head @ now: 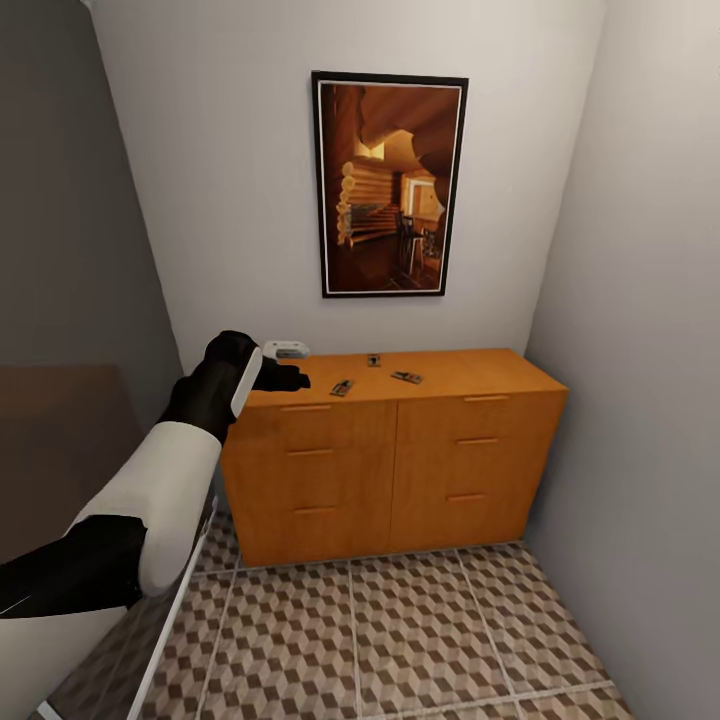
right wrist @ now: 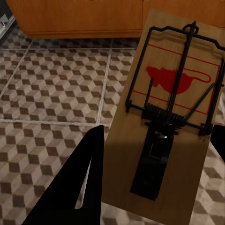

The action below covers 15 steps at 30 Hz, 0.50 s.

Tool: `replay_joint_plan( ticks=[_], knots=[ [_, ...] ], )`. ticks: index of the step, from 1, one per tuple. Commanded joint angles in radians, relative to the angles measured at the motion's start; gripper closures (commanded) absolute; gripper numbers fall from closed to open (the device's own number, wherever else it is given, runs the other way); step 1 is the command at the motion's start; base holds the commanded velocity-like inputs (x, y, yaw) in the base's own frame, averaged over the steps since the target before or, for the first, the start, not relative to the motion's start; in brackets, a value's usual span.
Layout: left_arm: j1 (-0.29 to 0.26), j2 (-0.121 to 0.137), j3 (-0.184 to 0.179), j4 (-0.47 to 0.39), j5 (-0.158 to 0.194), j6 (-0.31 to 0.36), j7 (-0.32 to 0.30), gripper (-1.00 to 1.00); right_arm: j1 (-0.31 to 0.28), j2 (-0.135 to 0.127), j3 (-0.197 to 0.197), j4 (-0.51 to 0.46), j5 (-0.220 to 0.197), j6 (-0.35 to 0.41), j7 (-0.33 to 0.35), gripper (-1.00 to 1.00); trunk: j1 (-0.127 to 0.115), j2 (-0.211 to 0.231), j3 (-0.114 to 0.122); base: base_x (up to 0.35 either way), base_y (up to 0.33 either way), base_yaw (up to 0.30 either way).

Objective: Take the four mousetraps from the cabinet in the bathroom and place them on the bathroom floor. Make sure all four end up on the same floor surface, and ensure that at least two of them are either under or directly next to the same bathroom sink.

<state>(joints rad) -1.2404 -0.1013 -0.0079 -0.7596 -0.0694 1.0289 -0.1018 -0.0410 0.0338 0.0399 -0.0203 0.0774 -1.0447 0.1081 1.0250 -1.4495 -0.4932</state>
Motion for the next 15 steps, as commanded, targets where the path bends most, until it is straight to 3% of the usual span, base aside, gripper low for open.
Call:
replay_joint_plan(
  ticks=[1,11,15],
  knots=[
    [-0.001,0.000,-0.001,-0.001,-0.008,0.003,-0.008,-1.00,-0.001,0.000,0.003,0.000,-0.002,-0.002,0.002,1.00,0.000,-0.001,0.000,0.000,0.000,0.000],
    [-0.001,0.002,-0.021,-0.001,-0.009,0.003,-0.009,-1.00,-0.001,0.000,0.003,0.000,-0.002,-0.002,0.002,1.00,0.000,-0.001,0.008,0.001,0.000,0.000],
    [-0.001,0.002,-0.031,0.000,-0.009,0.002,-0.010,-1.00,0.000,0.000,0.003,0.000,-0.002,-0.002,0.002,1.00,0.000,-0.001,0.008,0.146,0.000,0.000]
  ],
)
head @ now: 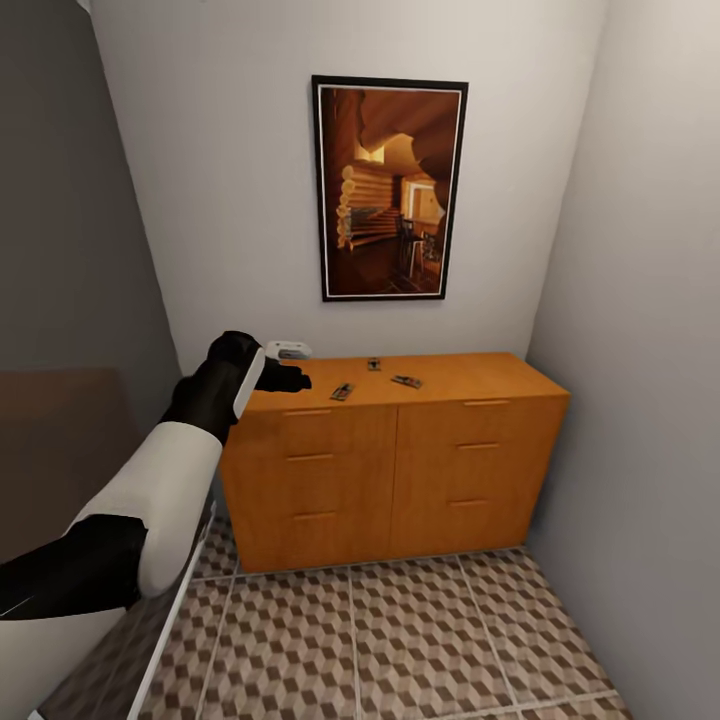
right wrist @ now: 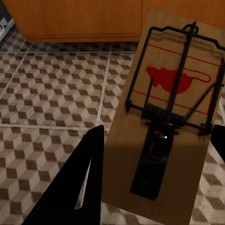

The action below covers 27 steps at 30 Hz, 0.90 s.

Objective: Take the four mousetraps from the cabinet in the bathroom and place them on the bathroom floor. Make sure all four end up on the same floor surface, and ensure that at least two of them are either under or directly next to the same bathroom sink.

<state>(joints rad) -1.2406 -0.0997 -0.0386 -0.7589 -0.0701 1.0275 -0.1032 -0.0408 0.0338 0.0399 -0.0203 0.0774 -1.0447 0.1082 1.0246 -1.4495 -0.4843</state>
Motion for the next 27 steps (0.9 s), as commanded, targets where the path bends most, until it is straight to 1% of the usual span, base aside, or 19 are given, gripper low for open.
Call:
replay_joint_plan(
  ticks=[1,7,9,10,11,13,22,27],
  knots=[
    [-0.001,0.000,-0.001,-0.001,-0.008,0.003,-0.008,-1.00,-0.001,0.000,0.003,0.000,-0.002,-0.002,0.002,1.00,0.000,-0.001,-0.001,0.265,0.000,0.000],
    [-0.001,-0.001,-0.007,0.001,-0.008,0.003,-0.009,-1.00,-0.001,0.000,0.003,0.000,-0.002,-0.002,0.002,1.00,0.000,-0.001,-0.001,0.310,0.000,0.000],
    [-0.002,-0.001,-0.018,0.001,-0.008,0.003,-0.009,-1.00,-0.001,0.000,0.003,0.000,-0.002,-0.002,0.002,1.00,0.000,-0.001,-0.001,0.326,0.000,0.000],
    [-0.002,-0.001,-0.032,0.002,-0.008,0.003,-0.009,-1.00,-0.001,0.000,0.003,0.000,-0.002,-0.002,0.002,1.00,0.000,-0.001,-0.001,0.329,0.000,0.000],
    [-0.002,-0.001,-0.039,0.004,-0.008,0.003,-0.009,-1.00,-0.001,0.000,0.003,0.000,-0.002,-0.002,0.002,1.00,0.000,-0.001,-0.001,0.330,0.000,0.000],
    [-0.001,-0.001,-0.045,0.007,-0.008,0.003,-0.009,-1.00,-0.001,0.000,0.003,0.000,-0.002,-0.002,0.002,1.00,0.000,-0.001,-0.001,0.330,0.000,0.000],
    [-0.002,0.000,-0.053,0.014,-0.008,0.003,-0.010,-1.00,-0.001,0.000,0.003,0.000,-0.002,-0.002,0.002,1.00,0.000,-0.001,-0.001,0.323,0.000,0.000],
    [-0.002,0.000,-0.053,0.013,-0.008,0.003,-0.014,-1.00,-0.001,0.000,0.003,0.000,-0.002,-0.002,0.002,1.00,0.000,-0.001,-0.001,0.071,0.000,0.000]
  ],
)
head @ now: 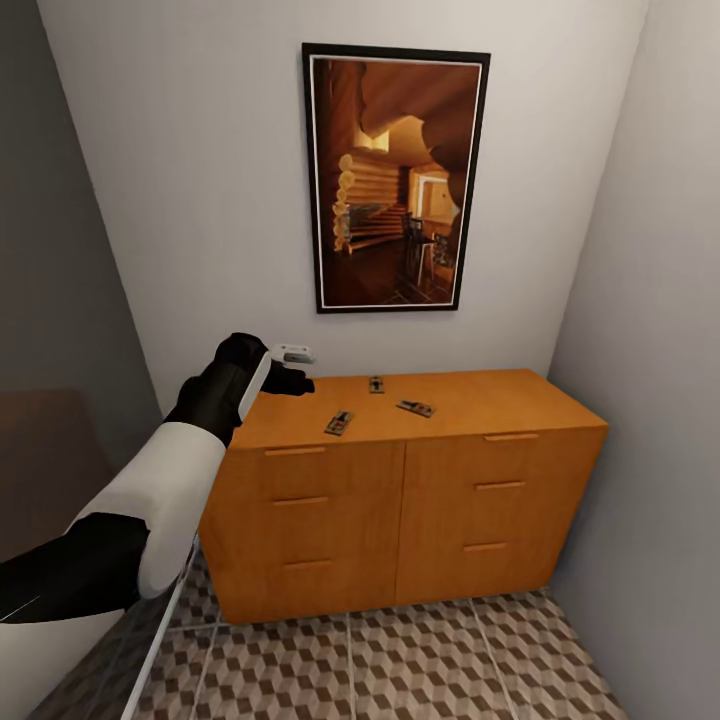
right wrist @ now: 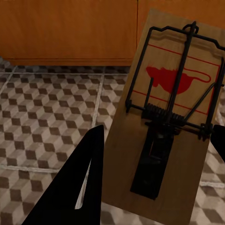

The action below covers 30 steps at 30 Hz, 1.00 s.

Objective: Take the four mousetraps from the cabinet in the bathroom and place them on the bathroom floor. Make sure all four end up on the same floor surface, and ensure that at least two of them are either under or directly next to the same bathroom sink.

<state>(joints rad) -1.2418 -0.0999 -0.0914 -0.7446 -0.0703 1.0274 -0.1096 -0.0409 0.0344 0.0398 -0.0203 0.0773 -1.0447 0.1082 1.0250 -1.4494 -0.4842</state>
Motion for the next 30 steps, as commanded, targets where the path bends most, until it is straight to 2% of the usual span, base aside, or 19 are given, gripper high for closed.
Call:
replay_joint_plan(
  ticks=[1,7,13,24,26,30],
  knots=[
    [-0.001,0.000,-0.001,-0.001,-0.008,0.003,-0.008,-1.00,-0.001,0.000,0.003,0.000,-0.002,-0.002,0.002,1.00,0.000,-0.001,-0.001,0.025,0.000,0.000],
    [-0.001,0.000,-0.001,-0.001,-0.008,0.003,-0.024,-1.00,-0.001,0.001,0.003,0.000,-0.002,-0.002,0.002,1.00,0.000,-0.001,-0.001,0.032,-0.017,0.000],
    [-0.001,0.000,-0.001,0.009,-0.008,0.002,-0.047,-1.00,0.000,0.001,0.003,0.000,-0.002,-0.002,0.002,1.00,0.000,-0.001,-0.001,0.193,-0.151,0.000],
    [-0.001,0.005,-0.001,0.020,-0.007,0.002,-0.051,-1.00,-0.001,0.001,0.003,0.000,-0.002,-0.002,0.002,1.00,0.000,-0.001,-0.001,0.078,-0.061,0.000],
    [-0.001,0.007,0.000,0.020,-0.006,0.002,-0.070,-1.00,0.000,0.001,0.003,0.000,-0.002,-0.002,0.002,1.00,0.000,-0.001,-0.001,0.003,-0.002,0.000],
    [-0.001,0.014,0.001,0.021,-0.005,0.002,-0.155,-1.00,0.000,0.001,0.003,0.000,-0.002,-0.002,0.002,1.00,0.000,-0.001,-0.001,0.001,-0.001,0.000]
  ],
)
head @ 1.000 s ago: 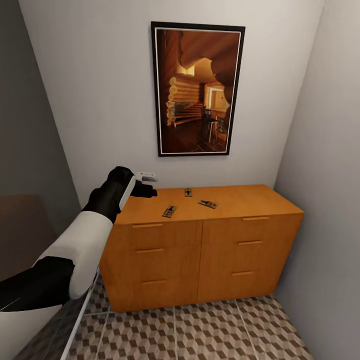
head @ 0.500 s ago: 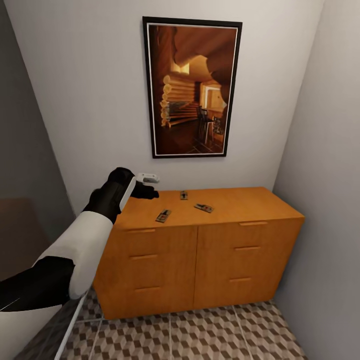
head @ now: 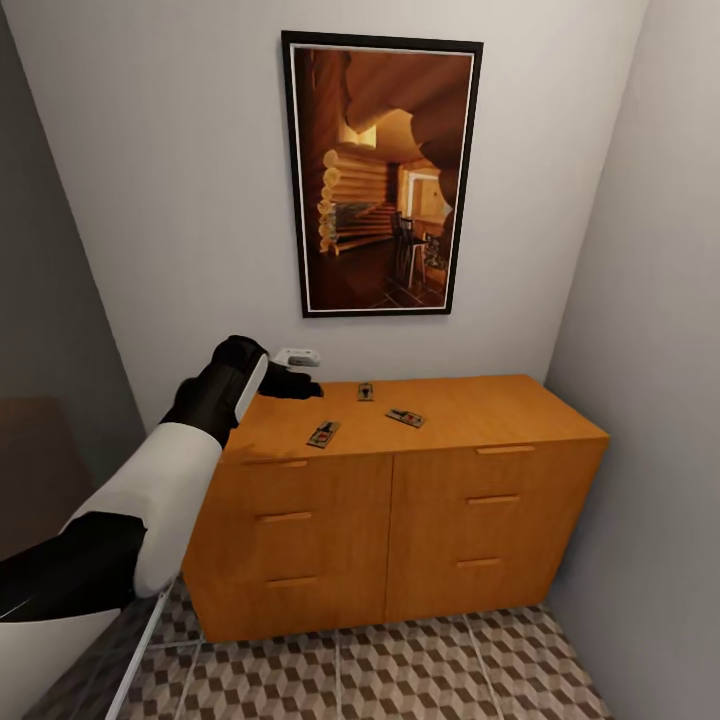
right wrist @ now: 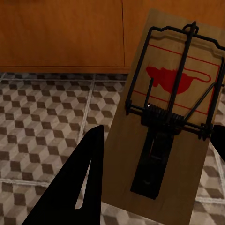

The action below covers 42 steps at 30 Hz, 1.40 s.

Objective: Take the four mousetraps from the cabinet in the bathroom and place them on the bathroom floor. Make sure all four end up on the same floor surface, and ensure that at least two of them are either under or directly next to the same bathroom sink.

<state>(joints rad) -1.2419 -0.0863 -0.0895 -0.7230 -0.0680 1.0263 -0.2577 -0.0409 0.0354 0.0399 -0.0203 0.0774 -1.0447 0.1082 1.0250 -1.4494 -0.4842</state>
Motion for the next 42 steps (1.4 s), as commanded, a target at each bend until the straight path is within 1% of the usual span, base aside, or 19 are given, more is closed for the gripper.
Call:
replay_joint_plan(
  ticks=[1,5,9,18,30,42],
  knots=[
    [-0.001,0.006,0.000,0.000,-0.007,0.003,-0.041,-1.00,-0.001,0.000,0.003,0.000,-0.002,-0.002,0.002,1.00,0.000,-0.001,-0.001,0.000,0.000,0.000],
    [-0.001,0.018,-0.001,-0.001,-0.007,0.003,-0.097,-1.00,-0.001,0.000,0.003,0.000,-0.002,-0.002,0.002,1.00,0.000,-0.001,-0.001,0.000,0.000,0.000],
    [-0.001,0.023,-0.001,0.000,-0.008,0.003,-0.119,-1.00,-0.001,0.000,0.003,0.000,-0.002,-0.002,0.002,1.00,0.000,-0.001,-0.001,0.000,0.000,0.000],
    [-0.001,0.037,-0.001,0.000,-0.008,0.003,-0.127,-1.00,-0.001,0.000,0.003,0.000,-0.002,-0.002,0.002,1.00,0.000,-0.001,-0.001,0.000,0.000,0.000],
    [-0.001,0.039,-0.002,0.001,-0.009,0.002,-0.127,-1.00,-0.001,0.000,0.003,0.000,-0.002,-0.002,0.002,1.00,0.000,-0.001,-0.001,0.000,0.000,0.000],
    [-0.001,0.039,-0.002,0.001,-0.009,0.001,-0.127,-1.00,-0.001,0.000,0.003,0.000,-0.002,-0.002,0.002,1.00,0.000,-0.001,-0.017,0.000,0.000,0.000]
  ],
)
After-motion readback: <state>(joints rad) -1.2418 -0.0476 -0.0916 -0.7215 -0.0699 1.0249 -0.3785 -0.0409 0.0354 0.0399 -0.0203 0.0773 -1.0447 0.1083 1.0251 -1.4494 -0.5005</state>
